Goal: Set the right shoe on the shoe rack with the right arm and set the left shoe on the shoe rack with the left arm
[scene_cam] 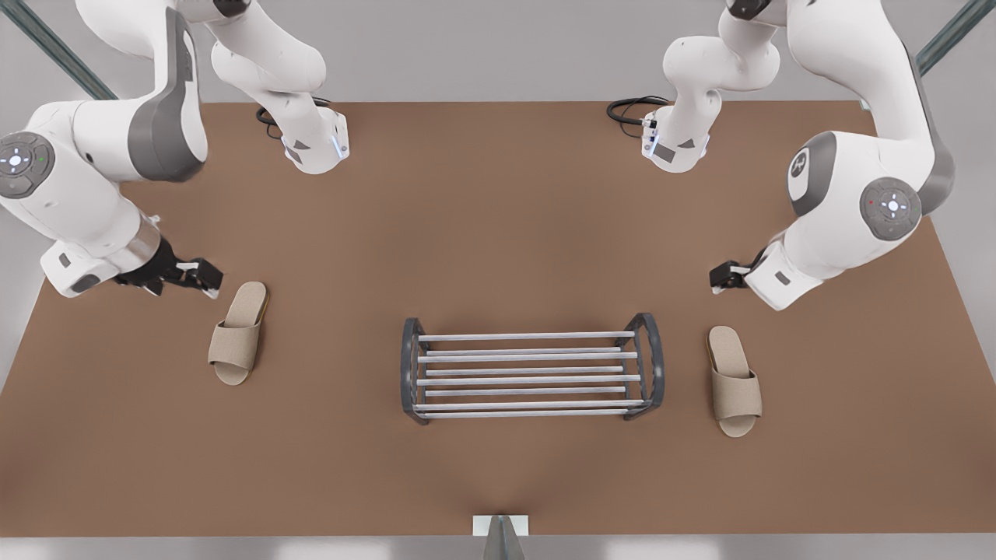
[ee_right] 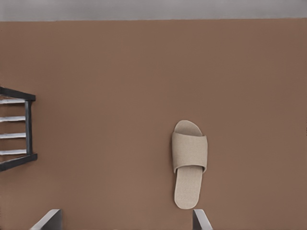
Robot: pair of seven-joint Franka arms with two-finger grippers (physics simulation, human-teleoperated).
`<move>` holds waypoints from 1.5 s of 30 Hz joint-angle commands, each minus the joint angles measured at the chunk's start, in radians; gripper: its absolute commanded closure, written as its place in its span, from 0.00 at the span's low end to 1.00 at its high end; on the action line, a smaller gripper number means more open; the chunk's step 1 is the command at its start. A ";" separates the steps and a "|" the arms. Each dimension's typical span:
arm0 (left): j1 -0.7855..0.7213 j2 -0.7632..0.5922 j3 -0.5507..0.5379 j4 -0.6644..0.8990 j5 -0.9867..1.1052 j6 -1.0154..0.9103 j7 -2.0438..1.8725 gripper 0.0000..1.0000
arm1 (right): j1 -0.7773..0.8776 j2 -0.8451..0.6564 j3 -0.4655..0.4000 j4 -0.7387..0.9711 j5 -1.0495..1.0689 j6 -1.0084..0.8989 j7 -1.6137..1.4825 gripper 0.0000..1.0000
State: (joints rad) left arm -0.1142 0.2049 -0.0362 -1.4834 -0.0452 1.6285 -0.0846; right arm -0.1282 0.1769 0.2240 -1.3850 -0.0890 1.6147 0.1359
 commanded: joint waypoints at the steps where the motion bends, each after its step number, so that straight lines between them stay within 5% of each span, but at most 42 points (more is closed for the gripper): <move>1: -0.002 0.001 -0.005 0.011 0.004 0.139 -0.064 0.00 | -0.008 0.001 -0.002 0.024 0.005 0.033 0.096 0.00; 5: 0.011 0.025 -0.007 -0.055 0.071 0.285 -0.058 0.03 | 0.004 0.000 0.003 0.035 -0.011 -0.013 0.108 0.00; 6: 0.011 -0.050 -0.008 -0.302 0.148 0.625 -0.052 0.00 | -0.008 0.030 0.000 0.035 0.002 -0.007 0.110 0.00; 9: 0.059 -0.085 -0.007 -0.647 0.248 1.264 -0.052 0.00 | 0.034 0.164 0.003 0.030 0.000 0.089 0.111 0.00; 13: 0.159 0.053 0.002 -0.745 0.306 1.847 -0.040 0.00 | 0.068 0.230 0.001 0.030 -0.017 0.079 0.113 0.00; 16: 0.206 0.108 0.002 -0.755 0.309 1.858 -0.040 0.00 | 0.044 0.175 0.001 -0.072 -0.018 0.073 0.100 0.00; 18: 0.226 0.134 0.004 -0.767 0.309 1.858 -0.040 0.00 | -0.013 -0.091 0.001 -0.489 -0.018 0.451 0.096 0.00; 21: 0.245 0.155 0.005 -0.795 0.311 1.858 -0.038 0.00 | -0.053 -0.296 0.001 -0.858 -0.017 0.874 0.091 0.00; 23: 0.245 0.186 0.039 -0.796 0.312 1.858 -0.037 0.00 | -0.195 -0.287 0.003 -1.042 -0.017 1.278 -0.035 0.00; 25: 0.245 0.209 0.053 -0.796 0.312 1.858 -0.037 0.00 | -0.248 -0.062 0.003 -1.040 -0.017 1.714 -0.033 0.00; 27: 0.243 0.238 0.087 -0.791 0.312 1.858 -0.037 0.00 | -0.323 -0.013 0.001 -1.025 -0.018 1.830 -0.071 0.00; 33: 0.241 0.278 0.113 -0.782 0.311 1.861 -0.037 0.00 | -0.367 0.044 0.001 -1.020 -0.018 1.886 -0.171 0.00; 38: 0.226 0.272 0.104 -0.793 0.312 1.866 -0.040 0.00 | -0.361 -0.089 0.008 -1.235 -0.020 1.893 -0.186 0.00; 45: 0.226 0.280 0.059 -0.825 0.309 1.867 -0.041 0.00 | -0.352 0.001 0.021 -1.258 -0.020 1.892 -0.214 0.00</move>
State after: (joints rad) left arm 0.1115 0.4838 0.0251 -2.3081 0.2658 3.4908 -0.1215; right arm -0.4806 0.1763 0.2430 -2.6384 -0.1087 3.4723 0.0312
